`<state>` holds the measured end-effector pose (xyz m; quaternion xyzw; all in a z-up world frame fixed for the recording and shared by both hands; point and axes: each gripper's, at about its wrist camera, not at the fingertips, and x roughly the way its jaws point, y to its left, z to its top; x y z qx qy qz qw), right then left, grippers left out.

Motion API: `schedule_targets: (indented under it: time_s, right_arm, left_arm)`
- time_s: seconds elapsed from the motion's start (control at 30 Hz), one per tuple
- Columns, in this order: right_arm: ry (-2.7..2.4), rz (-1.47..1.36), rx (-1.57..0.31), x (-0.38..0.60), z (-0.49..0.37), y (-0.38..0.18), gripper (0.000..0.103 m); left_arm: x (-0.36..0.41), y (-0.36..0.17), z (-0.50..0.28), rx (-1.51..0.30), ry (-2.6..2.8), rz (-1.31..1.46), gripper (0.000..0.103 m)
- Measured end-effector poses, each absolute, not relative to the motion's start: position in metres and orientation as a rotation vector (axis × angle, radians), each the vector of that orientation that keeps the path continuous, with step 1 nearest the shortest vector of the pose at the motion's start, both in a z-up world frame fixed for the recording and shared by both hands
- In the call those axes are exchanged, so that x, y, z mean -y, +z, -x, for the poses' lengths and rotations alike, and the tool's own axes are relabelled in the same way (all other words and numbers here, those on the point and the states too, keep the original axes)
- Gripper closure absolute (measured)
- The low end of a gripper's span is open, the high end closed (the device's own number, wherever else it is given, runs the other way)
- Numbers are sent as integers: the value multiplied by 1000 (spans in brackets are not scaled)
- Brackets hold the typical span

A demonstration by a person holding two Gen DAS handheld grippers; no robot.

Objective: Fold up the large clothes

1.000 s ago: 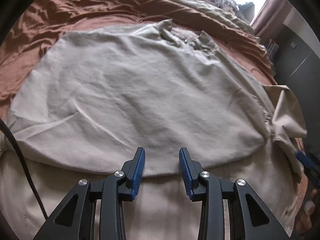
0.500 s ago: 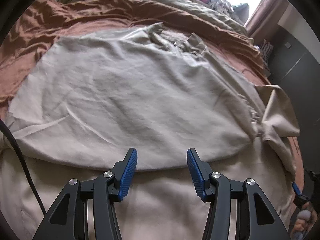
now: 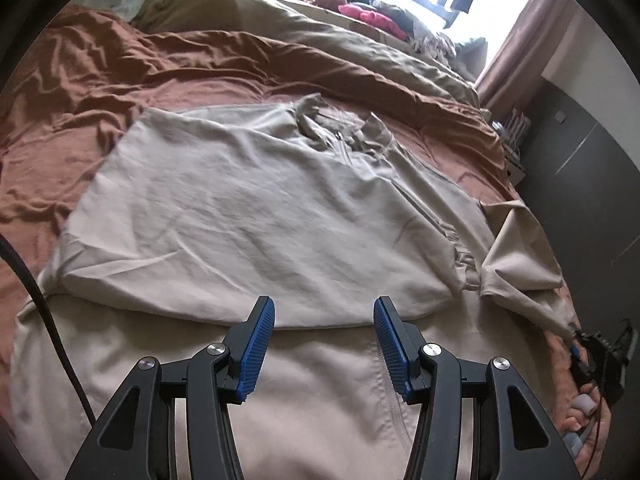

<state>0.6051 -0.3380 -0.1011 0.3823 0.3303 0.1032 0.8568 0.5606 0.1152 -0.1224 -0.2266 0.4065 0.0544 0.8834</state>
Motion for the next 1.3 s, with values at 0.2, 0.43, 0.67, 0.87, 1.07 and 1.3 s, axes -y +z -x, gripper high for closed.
schedule_targets:
  time_s: [0.2, 0.43, 0.67, 0.87, 1.07, 1.3]
  right_arm:
    - [307, -584, -626, 275, -590, -49, 97]
    - [424, -445, -609, 225, -579, -17, 99]
    - [521, -350, -636, 168, -598, -17, 100]
    - [622, -267, -681, 124, -627, -31, 100]
    - [683, -166, -765, 79, -647, -47, 99]
    - [764, -193, -874, 65, -666, -54, 85]
  left_arm:
    - [-128, -115, -540, -821, 128, 489, 49]
    - [-159, -118, -523, -802, 160, 564, 49]
    - [-179, -123, -513, -797, 168, 615, 49]
    - [-195, -121, -504, -776, 175, 655, 49]
    - [-202, -123, -501, -775, 178, 680, 49]
    - [-209, -126, -504, -779, 201, 693, 49]
